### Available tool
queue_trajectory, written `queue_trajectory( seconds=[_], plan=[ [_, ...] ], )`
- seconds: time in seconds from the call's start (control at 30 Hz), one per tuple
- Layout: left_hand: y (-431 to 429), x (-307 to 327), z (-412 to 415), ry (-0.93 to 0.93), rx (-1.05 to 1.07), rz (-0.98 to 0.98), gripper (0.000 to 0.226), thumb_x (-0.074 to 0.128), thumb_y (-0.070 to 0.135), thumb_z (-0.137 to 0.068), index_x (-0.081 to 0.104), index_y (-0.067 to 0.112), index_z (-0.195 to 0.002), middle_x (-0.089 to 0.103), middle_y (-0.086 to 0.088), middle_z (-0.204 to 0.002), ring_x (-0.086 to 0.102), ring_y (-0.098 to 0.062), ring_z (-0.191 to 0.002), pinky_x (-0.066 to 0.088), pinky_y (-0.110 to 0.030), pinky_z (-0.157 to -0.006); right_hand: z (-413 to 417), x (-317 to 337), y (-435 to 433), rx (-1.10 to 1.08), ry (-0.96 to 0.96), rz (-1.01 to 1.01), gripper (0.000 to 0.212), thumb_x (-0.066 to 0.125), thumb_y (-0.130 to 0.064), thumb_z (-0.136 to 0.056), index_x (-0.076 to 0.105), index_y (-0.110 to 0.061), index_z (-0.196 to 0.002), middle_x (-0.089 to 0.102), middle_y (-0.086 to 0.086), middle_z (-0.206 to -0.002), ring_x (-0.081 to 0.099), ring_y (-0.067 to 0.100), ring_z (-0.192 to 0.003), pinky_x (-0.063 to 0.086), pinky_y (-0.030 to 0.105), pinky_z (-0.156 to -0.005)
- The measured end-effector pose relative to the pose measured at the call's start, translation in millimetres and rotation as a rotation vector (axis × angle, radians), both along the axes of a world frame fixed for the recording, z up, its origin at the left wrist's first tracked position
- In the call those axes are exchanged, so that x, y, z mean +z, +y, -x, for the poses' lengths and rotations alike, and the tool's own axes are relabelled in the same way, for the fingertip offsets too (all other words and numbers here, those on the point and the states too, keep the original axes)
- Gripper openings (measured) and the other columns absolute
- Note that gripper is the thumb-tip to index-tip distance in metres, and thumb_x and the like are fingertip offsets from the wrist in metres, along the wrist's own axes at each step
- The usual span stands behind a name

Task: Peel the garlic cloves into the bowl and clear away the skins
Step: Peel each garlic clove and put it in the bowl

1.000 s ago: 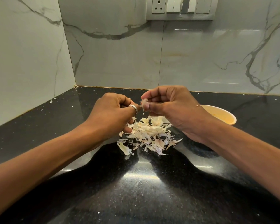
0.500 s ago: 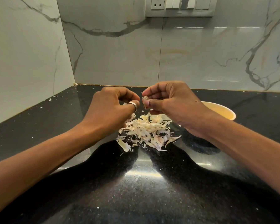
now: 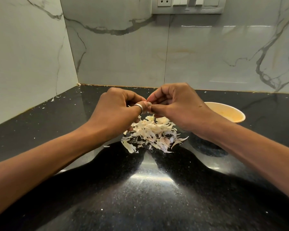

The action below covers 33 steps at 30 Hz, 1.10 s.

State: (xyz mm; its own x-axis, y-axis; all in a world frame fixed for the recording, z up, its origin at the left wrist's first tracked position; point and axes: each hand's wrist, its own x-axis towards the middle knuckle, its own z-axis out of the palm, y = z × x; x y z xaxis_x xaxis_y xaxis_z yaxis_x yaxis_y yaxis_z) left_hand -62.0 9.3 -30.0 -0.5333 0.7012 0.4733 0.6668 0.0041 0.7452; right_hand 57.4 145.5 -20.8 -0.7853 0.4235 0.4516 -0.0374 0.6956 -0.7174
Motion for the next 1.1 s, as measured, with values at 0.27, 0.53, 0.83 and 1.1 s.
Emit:
queue_trajectory(
  seconds=[0.27,0.53,0.83,1.1],
  plan=[
    [-1.0,0.7,-0.8,-0.045,-0.025,0.023,0.009,0.067,0.020,-0.096,0.075,0.018,-0.099,0.072,0.001,-0.075,0.068,-0.008,-0.061,0.053,-0.024,-0.047,1.2,-0.3,3.0,0.014,0.020,-0.055,0.010,0.084,-0.016,-0.084,0.076,-0.015,-0.090,0.078,0.000,-0.083,0.077,0.016,-0.078,0.064,0.044,-0.080],
    [0.2,2.3,0.0,0.082,0.037,0.019,0.016,0.066,0.023,-0.096,0.070,0.031,-0.083,0.068,0.010,-0.065,0.057,0.002,-0.048,0.047,-0.018,-0.050,4.6,-3.0,3.6,0.015,0.036,-0.052,0.010,0.085,-0.013,-0.084,0.076,-0.015,-0.089,0.078,0.002,-0.083,0.077,0.017,-0.079,0.064,0.045,-0.080],
    [1.6,-2.0,1.8,0.088,0.101,0.128,0.017,0.064,0.019,-0.094,0.072,0.020,-0.079,0.068,0.002,-0.058,0.061,-0.011,-0.042,0.049,-0.018,-0.043,2.6,-0.8,3.7,0.022,0.029,-0.010,0.013,0.082,-0.008,-0.085,0.074,-0.016,-0.089,0.078,0.003,-0.084,0.077,0.016,-0.078,0.064,0.044,-0.081],
    [-1.5,0.6,0.5,0.170,0.101,0.094,0.020,0.072,0.031,-0.090,0.071,0.019,-0.075,0.069,0.003,-0.060,0.065,-0.012,-0.047,0.059,-0.040,-0.056,2.7,-1.1,3.9,0.004,0.016,0.007,0.011,0.082,-0.008,-0.085,0.074,-0.015,-0.089,0.077,0.005,-0.080,0.077,0.020,-0.076,0.064,0.048,-0.080]
  ],
)
